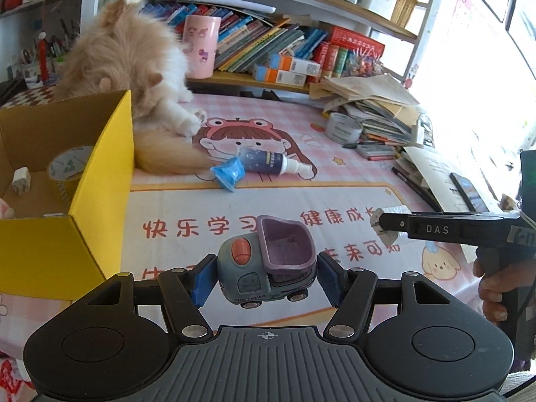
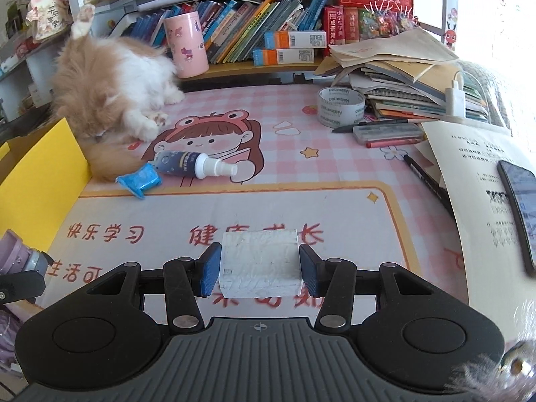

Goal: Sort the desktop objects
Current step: 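Lift the toy truck and white block with both tools toward the yellow box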

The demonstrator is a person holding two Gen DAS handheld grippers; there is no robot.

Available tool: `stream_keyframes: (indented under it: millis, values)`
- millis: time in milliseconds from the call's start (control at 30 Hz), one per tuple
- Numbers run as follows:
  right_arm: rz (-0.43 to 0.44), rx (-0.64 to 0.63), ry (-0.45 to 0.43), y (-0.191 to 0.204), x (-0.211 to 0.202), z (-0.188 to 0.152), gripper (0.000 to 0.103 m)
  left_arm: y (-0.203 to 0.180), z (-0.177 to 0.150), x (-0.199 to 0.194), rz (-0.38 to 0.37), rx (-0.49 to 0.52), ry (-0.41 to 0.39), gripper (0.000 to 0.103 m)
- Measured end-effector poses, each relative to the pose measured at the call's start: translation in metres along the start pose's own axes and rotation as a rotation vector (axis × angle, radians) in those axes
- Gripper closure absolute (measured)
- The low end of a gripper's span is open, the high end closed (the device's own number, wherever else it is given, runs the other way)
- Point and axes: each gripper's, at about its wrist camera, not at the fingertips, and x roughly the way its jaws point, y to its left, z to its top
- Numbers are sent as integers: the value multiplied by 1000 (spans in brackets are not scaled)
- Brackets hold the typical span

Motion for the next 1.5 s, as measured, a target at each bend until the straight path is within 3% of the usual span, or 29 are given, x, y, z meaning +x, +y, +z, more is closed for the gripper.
stream_keyframes:
  millis: [467, 867, 1100, 1500]
  values:
    - [-48, 22, 11, 41, -32, -37, 57, 30, -22, -33, -49, 20, -13, 39]
    - [-4, -108, 22, 113, -58, -63, 57, 75, -54, -74, -50, -74, -26, 39]
    - [11, -124, 35, 142, -73, -81, 57, 92, -75, -97, -53, -93, -26, 39]
    - [96, -126, 99, 198, -88, -123, 57, 119, -116, -137, 10, -94, 6, 39]
